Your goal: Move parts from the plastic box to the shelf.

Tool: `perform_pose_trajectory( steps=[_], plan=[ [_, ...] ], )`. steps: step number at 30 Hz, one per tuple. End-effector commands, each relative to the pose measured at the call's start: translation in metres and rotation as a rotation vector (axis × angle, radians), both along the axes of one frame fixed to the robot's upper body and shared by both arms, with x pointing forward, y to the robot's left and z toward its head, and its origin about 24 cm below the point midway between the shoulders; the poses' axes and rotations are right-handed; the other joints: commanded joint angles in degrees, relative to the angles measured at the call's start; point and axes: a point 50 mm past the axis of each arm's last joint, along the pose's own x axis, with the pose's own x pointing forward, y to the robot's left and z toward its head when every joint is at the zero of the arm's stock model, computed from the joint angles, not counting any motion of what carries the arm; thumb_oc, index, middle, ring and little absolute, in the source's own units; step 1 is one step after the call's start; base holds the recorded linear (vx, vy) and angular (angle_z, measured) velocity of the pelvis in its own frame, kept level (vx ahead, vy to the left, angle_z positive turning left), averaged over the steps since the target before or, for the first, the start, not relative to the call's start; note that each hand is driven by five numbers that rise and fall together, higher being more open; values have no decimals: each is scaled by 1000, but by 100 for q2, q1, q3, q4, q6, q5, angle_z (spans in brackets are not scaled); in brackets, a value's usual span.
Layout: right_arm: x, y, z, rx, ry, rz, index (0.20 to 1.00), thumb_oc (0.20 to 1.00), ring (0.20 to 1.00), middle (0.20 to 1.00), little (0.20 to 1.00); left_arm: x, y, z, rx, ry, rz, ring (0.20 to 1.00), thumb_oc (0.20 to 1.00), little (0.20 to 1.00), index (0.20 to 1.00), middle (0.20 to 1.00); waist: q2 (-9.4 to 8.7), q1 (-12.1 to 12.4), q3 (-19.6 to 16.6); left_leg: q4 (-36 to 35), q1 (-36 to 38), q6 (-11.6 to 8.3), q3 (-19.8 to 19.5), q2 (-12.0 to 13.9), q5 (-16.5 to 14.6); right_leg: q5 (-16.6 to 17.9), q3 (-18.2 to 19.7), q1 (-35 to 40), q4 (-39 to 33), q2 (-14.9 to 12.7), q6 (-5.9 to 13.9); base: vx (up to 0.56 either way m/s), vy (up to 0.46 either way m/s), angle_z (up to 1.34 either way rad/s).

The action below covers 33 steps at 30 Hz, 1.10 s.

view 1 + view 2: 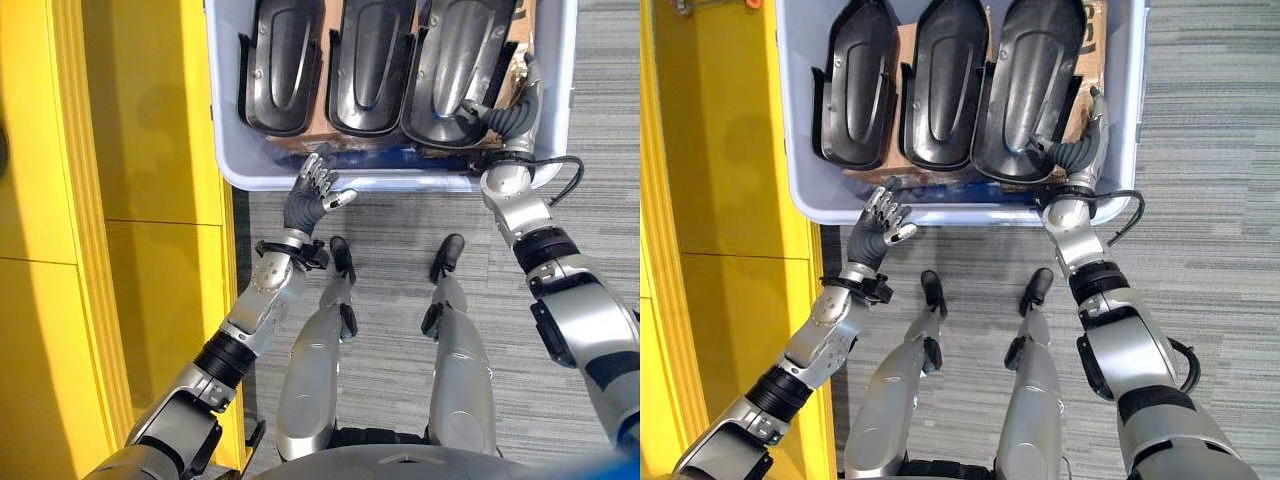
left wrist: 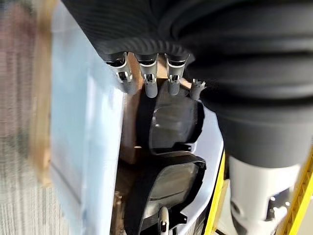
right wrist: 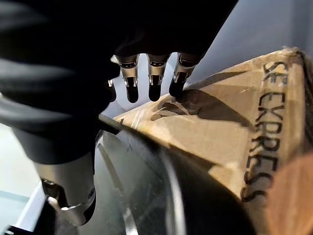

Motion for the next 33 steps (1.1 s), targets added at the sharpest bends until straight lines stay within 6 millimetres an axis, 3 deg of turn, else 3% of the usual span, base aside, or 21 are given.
perform_pose_trajectory(
  steps=[1,2,9,10,11,12,13,17,23,29,33],
  plan=[
    [6,10,-16,45,112,56,1000,1000,1000,1000,1000,-9,-1,23,-62,-102,-31,1000,1000,1000,1000,1000,-106,218,63,616,-311,-551,-122,427,-128,-32,333,376,320,-574,674,105,25,17],
    [7,1,-28,66,183,21,1000,1000,1000,1000,1000,-9,-2,22,-61,-97,-34,1000,1000,1000,1000,1000,-79,278,63,664,-332,-598,-195,399,-282,-156,332,399,367,-588,720,37,28,17],
    [5,-20,-63,108,398,-47,1000,1000,1000,1000,1000,-8,-10,23,-61,-95,-62,1000,1000,1000,1000,1000,36,486,65,769,-475,-528,-278,281,-354,-187,217,422,404,-663,748,45,31,10],
    [4,-22,-66,87,426,-50,642,642,642,642,642,-8,-11,23,-62,-95,-66,1000,1000,1000,1000,1000,48,510,65,769,-479,-518,-290,269,-362,-188,200,427,406,-673,754,23,13,8],
    [3,-22,-71,65,466,-44,489,489,489,489,489,-8,-12,24,-61,-97,-71,1000,1000,1000,1000,1000,55,533,65,778,-489,-507,-300,261,-369,-195,184,433,411,-679,755,19,12,9],
    [2,-23,-75,44,497,-41,250,250,250,250,250,-8,-13,24,-62,-97,-75,1000,1000,1000,1000,1000,65,550,66,793,-499,-499,-309,250,-376,-197,179,437,416,-684,755,17,8,8],
    [1,-25,-81,3,546,-39,200,200,200,200,200,-8,-13,23,-58,-95,-78,1000,1000,1000,1000,1000,76,578,66,788,-494,-491,-322,231,-380,-200,155,468,409,-687,759,18,5,6],
    [-2,-22,-94,-37,610,-16,200,200,200,200,200,-7,-15,24,-59,-98,-81,1000,1000,1000,1000,1000,90,640,65,843,-437,-443,-350,169,-436,-221,105,581,431,-725,763,15,21,4],
    [-1,-23,-89,-49,595,-18,200,200,200,200,200,-6,-13,24,-60,-96,-71,1000,1000,1000,1000,1000,43,625,64,840,-333,-431,-362,151,-444,-223,113,674,425,-719,764,1,14,7],
    [4,-21,-71,-8,504,-3,200,200,200,200,200,-5,-10,21,-56,-80,-64,1000,1000,1000,1000,1000,-95,524,58,863,-127,-418,-373,182,-467,-221,132,826,470,-696,756,-6,5,2],
    [9,-10,-50,54,369,46,200,200,200,200,200,-4,-4,16,-46,-66,-43,1000,1000,1000,1000,1000,-210,449,-10,764,48,-434,-361,182,-427,-158,126,961,380,-666,766,-25,0,0]
  ],
)
